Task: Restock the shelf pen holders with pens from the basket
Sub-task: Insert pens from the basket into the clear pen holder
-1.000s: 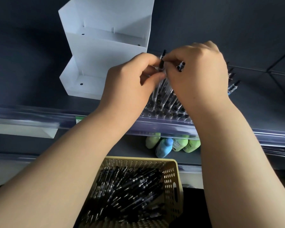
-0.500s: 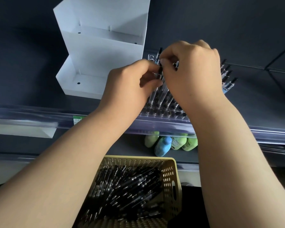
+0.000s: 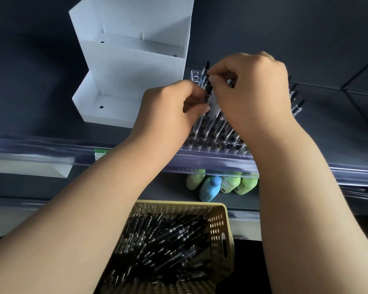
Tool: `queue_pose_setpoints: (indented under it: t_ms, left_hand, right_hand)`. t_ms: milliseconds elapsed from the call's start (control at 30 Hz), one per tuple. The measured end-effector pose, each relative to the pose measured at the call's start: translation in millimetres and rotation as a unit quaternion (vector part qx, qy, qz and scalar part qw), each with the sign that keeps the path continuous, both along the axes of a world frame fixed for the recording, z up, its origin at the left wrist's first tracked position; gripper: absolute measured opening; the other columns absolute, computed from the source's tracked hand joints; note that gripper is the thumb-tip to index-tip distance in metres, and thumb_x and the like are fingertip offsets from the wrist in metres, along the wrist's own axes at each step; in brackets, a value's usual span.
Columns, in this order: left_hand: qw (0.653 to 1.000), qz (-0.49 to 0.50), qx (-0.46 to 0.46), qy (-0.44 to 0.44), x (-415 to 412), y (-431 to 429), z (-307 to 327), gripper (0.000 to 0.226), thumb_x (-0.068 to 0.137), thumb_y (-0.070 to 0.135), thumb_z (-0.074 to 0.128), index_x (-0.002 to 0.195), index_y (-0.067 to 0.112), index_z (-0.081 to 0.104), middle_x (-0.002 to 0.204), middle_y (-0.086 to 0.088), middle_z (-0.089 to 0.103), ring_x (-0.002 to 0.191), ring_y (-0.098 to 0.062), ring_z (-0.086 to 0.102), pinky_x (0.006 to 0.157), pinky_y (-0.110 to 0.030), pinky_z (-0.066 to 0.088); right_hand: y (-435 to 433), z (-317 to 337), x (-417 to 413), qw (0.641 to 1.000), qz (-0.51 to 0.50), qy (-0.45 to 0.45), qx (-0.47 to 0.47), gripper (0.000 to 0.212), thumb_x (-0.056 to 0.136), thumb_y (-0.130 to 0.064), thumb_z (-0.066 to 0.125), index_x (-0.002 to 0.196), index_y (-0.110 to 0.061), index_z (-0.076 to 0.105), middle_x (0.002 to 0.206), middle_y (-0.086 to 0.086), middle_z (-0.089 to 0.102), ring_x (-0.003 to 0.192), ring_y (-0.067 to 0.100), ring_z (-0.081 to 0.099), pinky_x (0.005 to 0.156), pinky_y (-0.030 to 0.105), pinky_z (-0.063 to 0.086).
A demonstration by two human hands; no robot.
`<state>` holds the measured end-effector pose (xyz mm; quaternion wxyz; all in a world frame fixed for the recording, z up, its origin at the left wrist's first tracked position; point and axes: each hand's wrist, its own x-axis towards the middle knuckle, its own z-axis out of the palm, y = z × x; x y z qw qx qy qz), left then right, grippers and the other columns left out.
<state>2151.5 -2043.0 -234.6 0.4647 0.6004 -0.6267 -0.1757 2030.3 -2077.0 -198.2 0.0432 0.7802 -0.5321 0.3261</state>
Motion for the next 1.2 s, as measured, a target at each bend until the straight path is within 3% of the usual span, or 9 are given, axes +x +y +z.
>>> queue_pose_setpoints:
  t_ms: [300,433,567,733,867,967,1067,1200]
  left_hand:
    - [0.998,0.007,0.055,-0.010,5.8,-2.1,-3.5,0.026,0.076,0.023,0.077,0.100,0.018,0.069,0.081,0.008,0.068,0.069,0.001,0.060,0.068,-0.003,0.041]
    - [0.998,0.010,0.049,-0.030,13.4,3.5,-1.4,0.026,0.078,0.022,0.076,0.102,0.017,0.068,0.084,0.006,0.067,0.071,-0.005,0.061,0.072,-0.007,0.044]
    - [0.996,0.005,0.039,-0.075,19.5,18.5,-4.8,0.022,0.082,0.024,0.071,0.102,0.015,0.068,0.087,0.005,0.067,0.076,-0.007,0.060,0.072,-0.006,0.043]
    - [0.985,-0.020,0.047,-0.167,24.7,48.0,-13.2,0.023,0.086,0.027,0.066,0.105,0.013,0.067,0.095,-0.003,0.067,0.082,-0.016,0.060,0.081,-0.028,0.050]
    - [0.961,-0.037,0.108,-0.253,34.5,69.4,-25.1,0.024,0.088,0.027,0.063,0.108,0.014,0.065,0.102,-0.004,0.065,0.094,-0.023,0.058,0.081,-0.031,0.046]
    - [0.949,-0.032,0.172,-0.263,43.3,90.2,-43.7,0.025,0.087,0.026,0.064,0.109,0.016,0.065,0.104,-0.002,0.064,0.095,-0.020,0.058,0.085,-0.033,0.047]
    - [0.935,-0.034,0.241,-0.257,47.4,110.7,-65.1,0.027,0.089,0.025,0.061,0.114,0.016,0.063,0.107,-0.001,0.063,0.096,-0.018,0.058,0.088,-0.037,0.050]
    - [0.918,-0.042,0.300,-0.256,45.4,134.8,-92.6,0.026,0.091,0.022,0.058,0.116,0.018,0.061,0.108,-0.001,0.062,0.096,-0.017,0.058,0.088,-0.037,0.051]
  right_hand:
    - [4.1,6.0,-5.6,1.000,0.013,-0.022,-0.017,0.021,0.083,-0.013,0.056,0.092,-0.019,0.073,0.085,-0.003,0.072,0.086,0.031,0.060,0.083,0.045,0.047]
    - [10.9,9.9,-8.6,0.999,0.017,-0.020,-0.034,0.022,0.082,-0.014,0.054,0.092,-0.019,0.073,0.084,-0.002,0.072,0.086,0.032,0.059,0.082,0.044,0.047]
    - [24.9,2.1,-10.7,0.997,0.013,-0.018,-0.079,0.021,0.080,-0.013,0.056,0.089,-0.017,0.074,0.078,0.001,0.071,0.083,0.034,0.057,0.073,0.044,0.048]
    - [62.6,-22.4,-9.6,0.992,0.056,0.015,-0.109,0.018,0.079,-0.010,0.060,0.091,-0.013,0.073,0.086,0.003,0.071,0.081,0.032,0.057,0.072,0.039,0.045]
    - [97.7,-52.9,-5.0,0.993,0.080,0.081,-0.019,0.021,0.077,-0.014,0.058,0.091,-0.013,0.072,0.084,0.004,0.069,0.081,0.031,0.057,0.067,0.042,0.048]
    - [126.3,-77.7,-9.1,0.987,0.084,0.106,0.086,0.021,0.076,-0.016,0.060,0.094,-0.014,0.072,0.085,0.005,0.069,0.084,0.031,0.056,0.069,0.043,0.051]
    - [149.3,-100.9,-15.9,0.954,0.060,0.150,0.254,0.024,0.087,-0.020,0.055,0.108,-0.018,0.066,0.103,0.002,0.064,0.103,0.025,0.050,0.084,0.037,0.047]
    - [161.5,-131.9,-22.5,0.895,-0.006,0.171,0.412,0.029,0.087,-0.014,0.052,0.113,-0.022,0.062,0.111,0.004,0.061,0.108,0.024,0.054,0.085,0.032,0.050]
